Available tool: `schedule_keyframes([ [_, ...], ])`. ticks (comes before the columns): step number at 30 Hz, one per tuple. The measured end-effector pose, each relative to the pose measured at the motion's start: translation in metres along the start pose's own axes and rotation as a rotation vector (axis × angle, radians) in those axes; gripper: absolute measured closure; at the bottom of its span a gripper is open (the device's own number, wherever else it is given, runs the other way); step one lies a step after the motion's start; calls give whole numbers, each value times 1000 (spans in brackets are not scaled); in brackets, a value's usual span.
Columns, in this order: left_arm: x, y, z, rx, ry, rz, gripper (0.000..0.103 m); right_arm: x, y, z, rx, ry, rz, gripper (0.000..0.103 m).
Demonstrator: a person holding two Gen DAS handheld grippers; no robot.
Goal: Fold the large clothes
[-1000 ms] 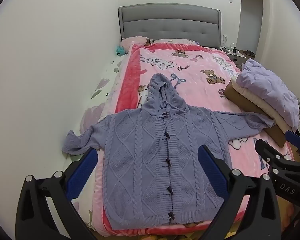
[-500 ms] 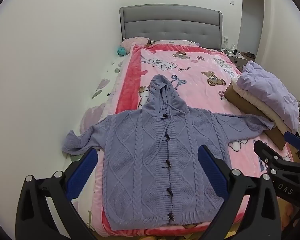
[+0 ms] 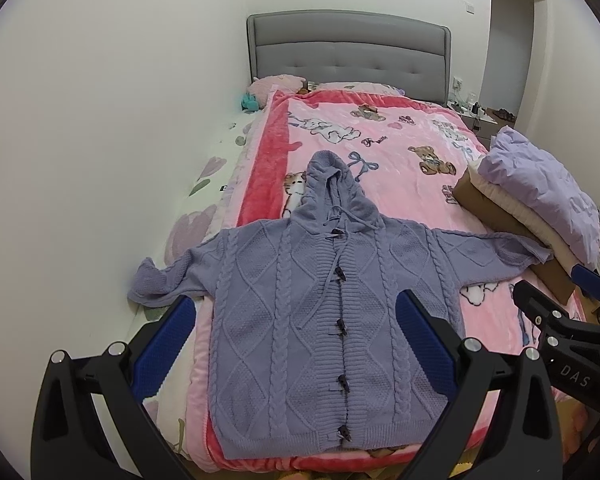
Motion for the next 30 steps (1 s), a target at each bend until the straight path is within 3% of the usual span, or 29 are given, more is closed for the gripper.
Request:
schedule_keyframes([
  [30,4,3,2,-4,1,-3,5,1,5,-2,4,-2,-5,8],
])
Point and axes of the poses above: each gripper's, at about its wrist camera, not at the fingertips, and x roughly against the way its jaws point, y to its left, z to its underside, the point moved 1 cm from there along -x, roughly the way its jaws point, and after that the axes turned 1 degree about -z, right-handed, at the moved point
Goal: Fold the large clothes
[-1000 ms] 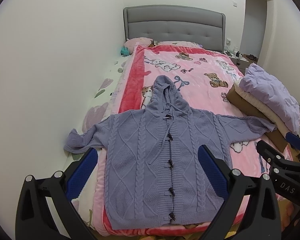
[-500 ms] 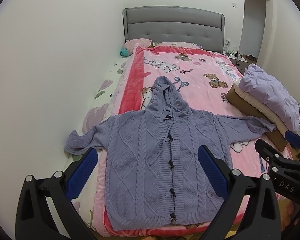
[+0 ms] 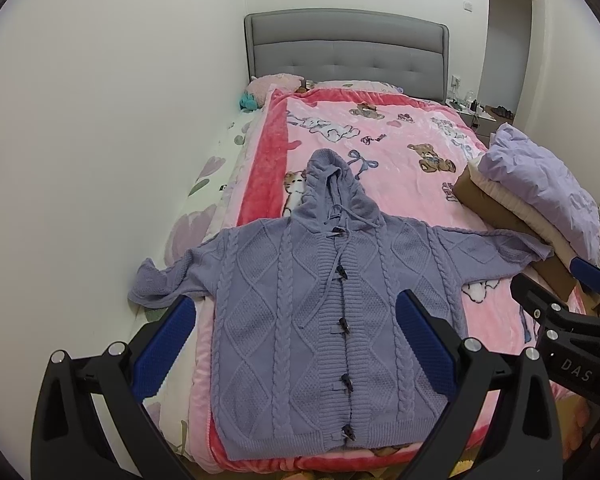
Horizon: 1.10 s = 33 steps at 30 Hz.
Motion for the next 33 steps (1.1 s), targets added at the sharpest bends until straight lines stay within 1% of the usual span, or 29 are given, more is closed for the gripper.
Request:
schedule_keyframes([
  [4,-9,0,3,-6,12,-4,5,-7,1,-1,-2,14,9,8],
  [7,-20,1,2,-25,30,-4,5,-13,-2,-3,-26,20,-1,8],
  [10,-34,9,-5,-18,29,25,5,-22,-4,-8,-53,23,-9,8],
  [13,-51,19,-16,-9,24,72,5,-37,-3,-16,-93,43,-50,8],
  [15,-65,25,-26,-30,4,100,5,-51,0,-26,-113,51,-79,8],
  [17,-81,29,-37,-62,-3,106,5,-67,5,-38,-108,55,-99,8],
  [19,-110,36,-54,-76,13,123,5,-82,12,-50,-103,55,-117,8],
  [20,-121,39,-60,-71,24,135,5,-99,16,-60,-101,57,-138,8],
  [21,-141,43,-68,-55,42,157,5,-107,18,-65,-99,61,-152,11],
  [22,-161,47,-75,-41,64,180,5,-120,21,-72,-95,68,-167,18],
  [24,-207,54,-90,-21,124,230,5,-157,26,-86,-79,98,-191,25],
  [25,-229,56,-97,-8,138,245,5,-182,28,-96,-61,110,-208,27],
  [28,-294,62,-115,36,147,273,5,-233,27,-119,-11,132,-247,30],
  [29,-314,60,-121,35,157,291,5,-259,25,-130,14,147,-257,31],
  [30,-343,56,-130,26,180,316,5,-276,23,-137,31,155,-256,35],
  [31,-358,53,-136,20,193,322,5,-299,20,-145,53,169,-255,37],
  [32,-376,49,-141,12,200,327,5,-325,17,-154,75,182,-247,38],
  [33,-398,43,-147,0,203,314,5,-350,14,-160,96,196,-242,38],
])
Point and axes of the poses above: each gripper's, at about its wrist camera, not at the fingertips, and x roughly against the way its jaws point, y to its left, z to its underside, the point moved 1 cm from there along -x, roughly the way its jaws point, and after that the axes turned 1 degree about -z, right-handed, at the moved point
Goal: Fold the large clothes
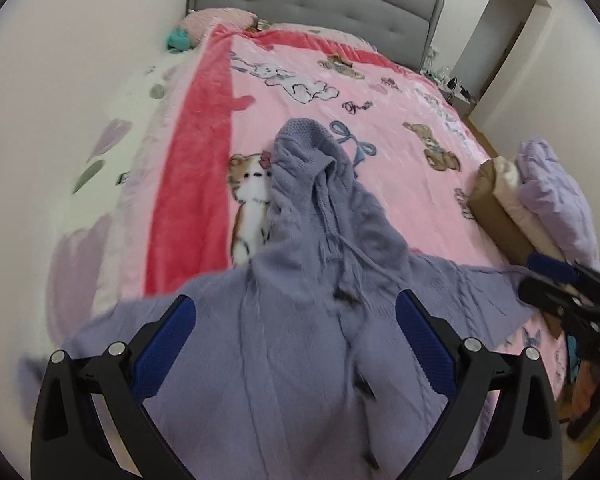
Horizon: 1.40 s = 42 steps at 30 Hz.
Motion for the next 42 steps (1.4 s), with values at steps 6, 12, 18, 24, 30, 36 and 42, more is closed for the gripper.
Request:
schedule_keyframes([
  [6,-107,0,-32,-29,115,1,5,-113,-46,-31,33,106,-3,39],
  [12,-181,11,-51,47,160,-9,5,-206,-63,-47,98,165,21,42],
  [18,-239,17,-55,99,240,-22,5,-263,-82,-50,10,232,-45,58],
  [24,-255,25,-51,170,235,5,63,-271,-106,-59,-125,246,-197,85],
  [30,-216,50,-52,240,66,41,91,-211,-108,-64,-40,109,-182,92],
  [36,-227,84,-24,335,115,99,88,-223,-146,-36,-144,163,-149,92],
  [42,-230,88,-25,307,126,114,73,-247,-146,-21,-208,158,-130,79],
])
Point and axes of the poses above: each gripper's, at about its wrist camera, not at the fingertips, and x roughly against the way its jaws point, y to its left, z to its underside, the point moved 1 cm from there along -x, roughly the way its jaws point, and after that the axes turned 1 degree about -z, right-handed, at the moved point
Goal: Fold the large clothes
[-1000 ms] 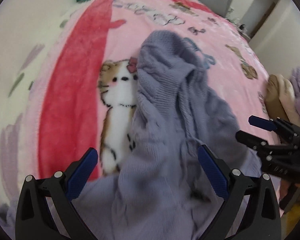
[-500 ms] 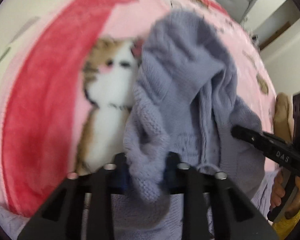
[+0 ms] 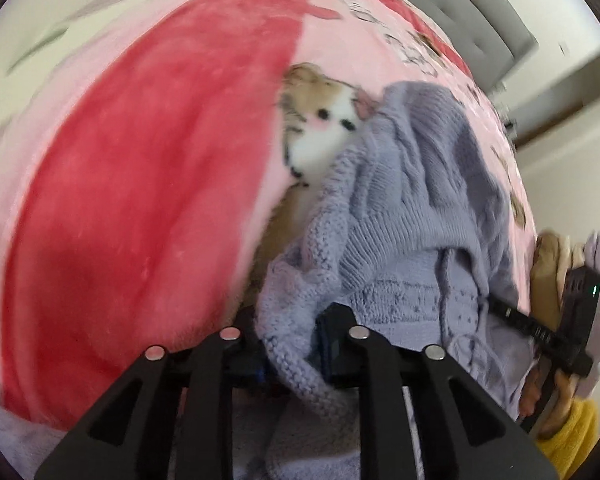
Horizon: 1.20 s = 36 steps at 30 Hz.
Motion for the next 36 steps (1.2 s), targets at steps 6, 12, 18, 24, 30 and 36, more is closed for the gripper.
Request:
schedule_keyframes([
  [6,52,-17,-26,-207,-146,19,32,56,21,-15,182,-136,-57,40],
  [12,29,-34,-90,-190,-125,25,22,45,25,-96,115,-109,-80,31],
  [18,-30,-42,-114,-160,37,10,22,-27,40,-129,123,45,-37,37],
  [24,-63,-55,-110,-277,96,-87,45,-56,49,-116,134,113,-32,63],
  [30,-50,-62,-103,-323,22,-138,95,-43,56,-120,174,66,17,89],
  [36,-9,-67,-97,-356,-82,-103,96,15,70,-114,271,-64,19,90],
])
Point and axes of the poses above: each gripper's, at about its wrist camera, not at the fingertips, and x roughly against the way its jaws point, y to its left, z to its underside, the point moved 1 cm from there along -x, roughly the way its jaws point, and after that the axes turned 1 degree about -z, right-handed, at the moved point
